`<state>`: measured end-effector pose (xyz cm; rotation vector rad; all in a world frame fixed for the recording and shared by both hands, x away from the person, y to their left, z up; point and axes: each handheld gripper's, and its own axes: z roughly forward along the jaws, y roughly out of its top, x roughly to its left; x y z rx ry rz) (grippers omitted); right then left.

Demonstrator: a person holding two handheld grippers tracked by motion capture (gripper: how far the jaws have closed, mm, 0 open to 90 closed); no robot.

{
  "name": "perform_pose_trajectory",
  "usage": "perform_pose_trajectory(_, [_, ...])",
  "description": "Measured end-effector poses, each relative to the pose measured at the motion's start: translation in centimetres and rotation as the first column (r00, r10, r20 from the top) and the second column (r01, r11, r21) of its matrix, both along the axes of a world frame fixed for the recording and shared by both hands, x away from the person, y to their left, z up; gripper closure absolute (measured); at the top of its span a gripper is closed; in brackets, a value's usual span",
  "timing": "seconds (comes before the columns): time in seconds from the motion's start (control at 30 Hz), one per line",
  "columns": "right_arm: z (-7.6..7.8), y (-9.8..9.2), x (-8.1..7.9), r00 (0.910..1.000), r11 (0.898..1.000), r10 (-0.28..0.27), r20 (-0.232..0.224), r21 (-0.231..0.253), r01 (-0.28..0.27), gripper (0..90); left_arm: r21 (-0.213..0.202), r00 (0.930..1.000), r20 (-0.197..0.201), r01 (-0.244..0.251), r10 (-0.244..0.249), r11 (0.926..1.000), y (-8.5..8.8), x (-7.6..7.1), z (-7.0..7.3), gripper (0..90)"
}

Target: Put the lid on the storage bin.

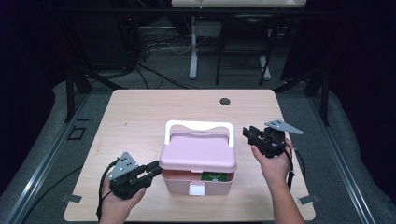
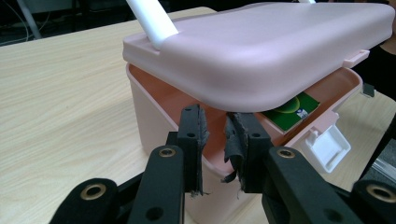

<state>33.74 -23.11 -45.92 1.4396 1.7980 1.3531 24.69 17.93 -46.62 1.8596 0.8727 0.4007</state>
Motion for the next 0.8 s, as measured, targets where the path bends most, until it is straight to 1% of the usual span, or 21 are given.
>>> perform_pose_trajectory(0.07, [0.0,0.0,0.0,1.0000,1.000,0.000,-0.007,-0.001,0.000,67.1,0.000,1.0000,-0.002,0.001,-0.001,1.0000,0.1,0.0,-0.1,75.3])
perform_pose_trajectory(0.13, [0.0,0.0,0.0,1.0000,1.000,0.000,-0.007,-0.001,0.000,67.1,-0.002,1.0000,-0.007,0.000,0.000,1.0000,0.1,-0.1,-0.2,75.3])
perform_pose_trajectory(0.33, [0.0,0.0,0.0,1.0000,1.000,0.001,-0.004,0.001,-0.001,67.0,0.008,0.9999,-0.017,0.003,-0.003,1.0000,0.2,-0.3,-0.6,75.3])
perform_pose_trajectory(0.37, [0.0,0.0,0.0,1.0000,1.000,0.001,-0.003,0.002,-0.001,67.0,0.002,0.9998,-0.017,-0.004,0.004,1.0000,0.2,-0.4,-0.6,75.4])
perform_pose_trajectory(0.47, [-0.1,0.0,0.1,0.9999,1.000,-0.006,0.014,0.010,0.006,66.9,0.014,0.9998,-0.020,0.003,-0.003,0.9999,0.3,-0.5,-0.7,75.3])
perform_pose_trajectory(0.5, [0.0,0.0,0.0,1.0000,1.000,-0.001,-0.001,0.003,0.001,66.9,0.018,0.9997,-0.024,0.005,-0.005,0.9998,0.3,-0.6,-0.7,75.3])
perform_pose_trajectory(0.73, [-0.1,-0.1,0.0,1.0000,1.000,-0.004,-0.001,0.004,0.004,66.7,0.025,0.9994,-0.034,0.008,-0.007,0.9996,0.4,-0.9,-1.1,75.3])
perform_pose_trajectory(0.8, [0.0,-0.1,0.0,1.0000,1.000,-0.003,0.001,0.006,0.003,66.7,0.035,0.9992,-0.039,0.009,-0.007,0.9993,0.4,-1.0,-1.1,75.0])
